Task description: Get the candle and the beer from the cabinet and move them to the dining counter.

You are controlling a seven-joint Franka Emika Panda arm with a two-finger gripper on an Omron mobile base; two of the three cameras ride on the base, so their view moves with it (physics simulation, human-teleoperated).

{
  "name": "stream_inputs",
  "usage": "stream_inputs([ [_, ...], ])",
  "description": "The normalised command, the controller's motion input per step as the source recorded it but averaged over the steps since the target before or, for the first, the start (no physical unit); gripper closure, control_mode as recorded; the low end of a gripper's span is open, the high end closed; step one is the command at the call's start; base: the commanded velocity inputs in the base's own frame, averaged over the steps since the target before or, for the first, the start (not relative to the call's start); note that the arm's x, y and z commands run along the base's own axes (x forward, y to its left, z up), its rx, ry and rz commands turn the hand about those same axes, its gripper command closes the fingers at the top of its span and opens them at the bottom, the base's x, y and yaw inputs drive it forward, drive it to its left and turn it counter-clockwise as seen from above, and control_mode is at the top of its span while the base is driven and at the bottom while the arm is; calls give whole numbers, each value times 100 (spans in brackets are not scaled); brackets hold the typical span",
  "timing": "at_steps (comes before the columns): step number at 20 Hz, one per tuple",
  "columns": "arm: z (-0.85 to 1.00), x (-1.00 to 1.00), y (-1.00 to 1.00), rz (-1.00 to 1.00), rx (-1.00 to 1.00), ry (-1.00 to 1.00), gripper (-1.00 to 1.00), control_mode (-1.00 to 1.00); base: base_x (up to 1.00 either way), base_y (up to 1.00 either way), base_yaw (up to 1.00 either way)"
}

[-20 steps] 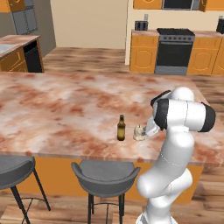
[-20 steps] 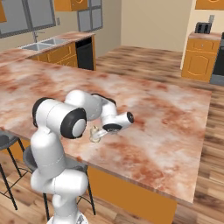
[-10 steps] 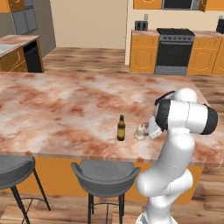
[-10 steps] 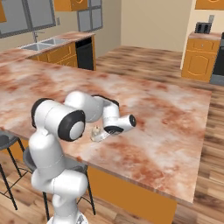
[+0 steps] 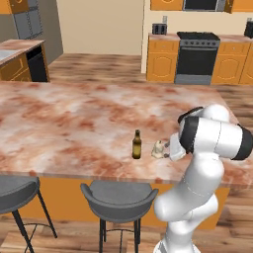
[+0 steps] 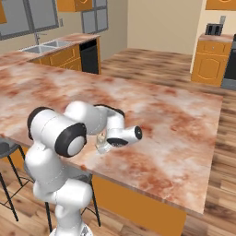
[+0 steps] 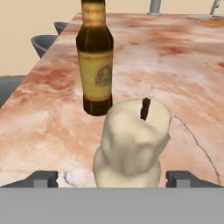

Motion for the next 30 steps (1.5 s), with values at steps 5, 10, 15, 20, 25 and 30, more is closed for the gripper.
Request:
stream_inputs([
  [5,31,-43,-3,-5,0,5,-100,-100,0,0,0],
  [10,44,-45,-2,-16,0,14,-100,-100,0,0,0],
  [15,44,-52,0,-23,0,13,-100,-100,0,0,0],
  [20,43,-62,5,-19,0,1,-100,-100,0,0,0],
  [25,44,-63,14,-19,0,0,-100,-100,0,0,0],
  [30,55,-56,25,-12,0,1,-100,-100,0,0,0],
])
